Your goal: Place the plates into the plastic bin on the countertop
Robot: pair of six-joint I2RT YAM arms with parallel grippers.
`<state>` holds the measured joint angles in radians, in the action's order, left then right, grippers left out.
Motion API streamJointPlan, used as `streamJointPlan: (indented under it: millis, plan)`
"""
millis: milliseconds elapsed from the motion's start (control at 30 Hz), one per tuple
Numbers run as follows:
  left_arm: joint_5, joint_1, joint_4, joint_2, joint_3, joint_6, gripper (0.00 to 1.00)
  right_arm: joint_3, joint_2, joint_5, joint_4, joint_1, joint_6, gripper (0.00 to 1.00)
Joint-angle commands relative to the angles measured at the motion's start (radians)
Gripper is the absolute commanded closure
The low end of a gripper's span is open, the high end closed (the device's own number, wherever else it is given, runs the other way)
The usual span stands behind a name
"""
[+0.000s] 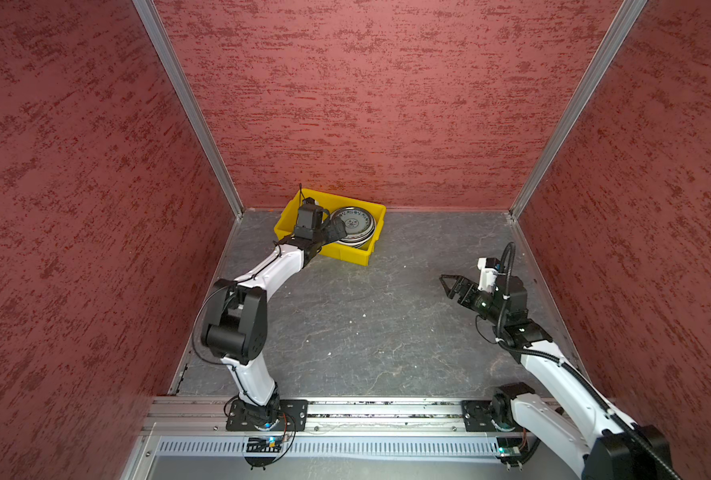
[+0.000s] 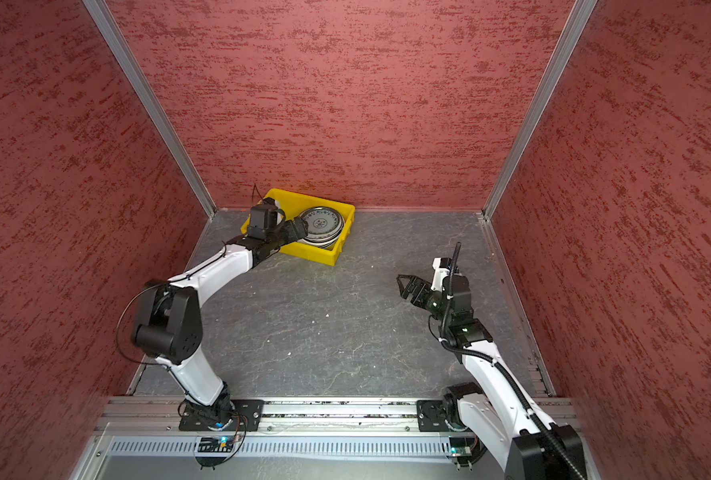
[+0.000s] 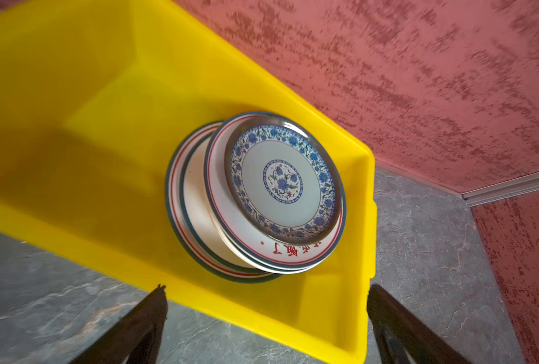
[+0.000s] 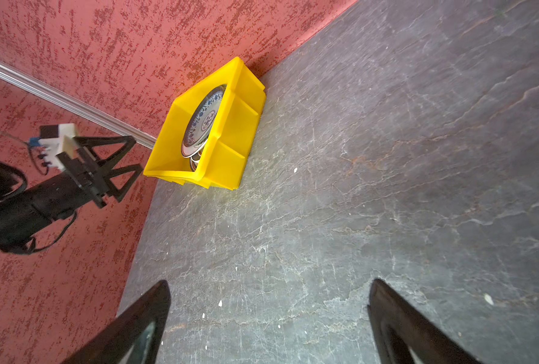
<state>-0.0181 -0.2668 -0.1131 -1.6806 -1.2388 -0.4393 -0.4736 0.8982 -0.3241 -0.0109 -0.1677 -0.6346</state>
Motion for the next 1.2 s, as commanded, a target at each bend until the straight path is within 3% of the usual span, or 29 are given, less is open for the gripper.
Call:
streamJointPlan:
  millis: [0,100,233,433,667,800,900,1067,1167]
  plan:
    - [-0.147,-0.007,0.079,0.161,0.134,0.075,0.01,0.007,-0.027,0.050,-0.029,0.004,0.015,0.01]
    - [-0.246,0.001,0.114,0.338,0.301,0.117,0.01,0.023,-0.041,0.069,-0.078,0.003,0.006,0.01]
    - [-0.288,0.074,0.106,0.548,0.476,0.131,0.01,0.047,-0.031,0.112,-0.147,0.004,0.004,0.01]
    - [-0.277,0.224,0.226,0.700,0.705,0.130,0.01,0.002,0.035,0.141,-0.153,0.004,0.025,0.01]
    - [-0.288,0.272,0.397,0.625,0.801,0.247,0.01,0.016,0.041,0.191,-0.215,0.004,0.027,0.01]
    - [-0.214,0.296,0.536,0.531,0.817,0.251,0.01,0.050,0.022,0.253,-0.274,0.004,0.063,0.01]
    - [-0.212,0.296,0.621,0.446,0.797,0.277,0.01,0.089,-0.017,0.322,-0.313,0.004,0.106,0.01]
    - [-0.243,0.283,0.582,0.362,0.744,0.331,0.01,0.125,-0.082,0.519,-0.292,0.005,0.169,0.01]
    - [-0.248,0.281,0.698,0.338,0.781,0.346,0.01,0.169,-0.100,0.589,-0.356,0.005,0.190,0.01]
